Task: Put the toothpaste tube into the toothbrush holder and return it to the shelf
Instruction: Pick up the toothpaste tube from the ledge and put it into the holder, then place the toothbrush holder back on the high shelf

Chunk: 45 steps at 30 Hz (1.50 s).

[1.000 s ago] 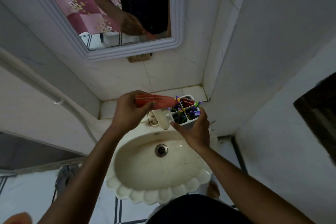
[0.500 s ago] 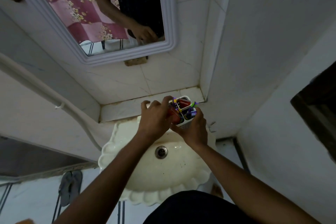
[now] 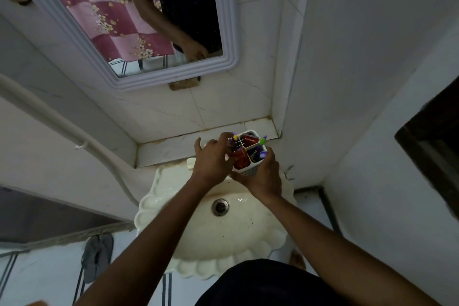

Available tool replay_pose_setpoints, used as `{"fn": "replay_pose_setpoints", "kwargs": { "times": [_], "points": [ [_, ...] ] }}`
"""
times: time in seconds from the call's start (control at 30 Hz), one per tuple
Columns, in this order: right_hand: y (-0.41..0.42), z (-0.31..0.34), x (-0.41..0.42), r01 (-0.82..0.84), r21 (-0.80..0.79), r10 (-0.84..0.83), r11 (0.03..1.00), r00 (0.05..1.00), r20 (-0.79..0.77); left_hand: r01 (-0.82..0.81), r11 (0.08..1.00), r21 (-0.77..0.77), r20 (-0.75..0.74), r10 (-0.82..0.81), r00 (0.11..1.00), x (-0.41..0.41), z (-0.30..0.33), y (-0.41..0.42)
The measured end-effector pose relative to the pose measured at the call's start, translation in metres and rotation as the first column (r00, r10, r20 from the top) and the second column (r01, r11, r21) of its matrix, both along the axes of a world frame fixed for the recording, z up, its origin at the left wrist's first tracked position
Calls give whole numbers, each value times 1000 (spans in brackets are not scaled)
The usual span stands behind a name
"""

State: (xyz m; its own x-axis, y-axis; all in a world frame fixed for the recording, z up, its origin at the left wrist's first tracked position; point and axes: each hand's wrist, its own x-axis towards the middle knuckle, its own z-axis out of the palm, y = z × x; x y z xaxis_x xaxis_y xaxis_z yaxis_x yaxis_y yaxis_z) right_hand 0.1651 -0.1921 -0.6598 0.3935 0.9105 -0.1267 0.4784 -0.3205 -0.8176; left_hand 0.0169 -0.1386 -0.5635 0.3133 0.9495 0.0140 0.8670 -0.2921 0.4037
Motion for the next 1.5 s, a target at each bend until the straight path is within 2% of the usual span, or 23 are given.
{"fn": "replay_pose_setpoints", "kwargs": {
  "times": [0.2,0.33,0.43,0.5,0.67,0.8,0.93,1.17,1.43,1.5],
  "points": [
    [2,1,0,-11,22,12,1000,999,-45,-202,973,111,253,169,953,-23,-4,-9],
    [7,-2,3,11,60,-5,998,995,-98,-306,947,100,404,243,882,-43,-1,-7],
    [7,7,2,32,92,-19,995,990,-141,-318,945,80,434,255,864,-56,2,-6],
    [8,13,3,54,132,-30,990,984,-176,-302,944,132,418,223,881,-62,4,-4],
    [13,52,16,128,285,-89,950,985,-148,-229,953,196,403,135,905,-69,23,6],
    [28,115,28,160,452,-111,878,985,-133,-201,931,304,399,67,914,-66,63,17],
    [45,192,35,154,594,-79,789,985,-151,-211,869,447,399,17,917,-61,123,26],
    [50,357,54,93,832,54,547,988,-146,-271,711,649,442,-62,895,-46,258,21],
    [27,522,70,112,946,144,304,976,-162,-275,495,824,412,-192,891,-21,408,3],
    [18,550,73,118,960,147,253,976,-159,-274,444,853,384,-178,906,-18,438,7]
  ]
}}
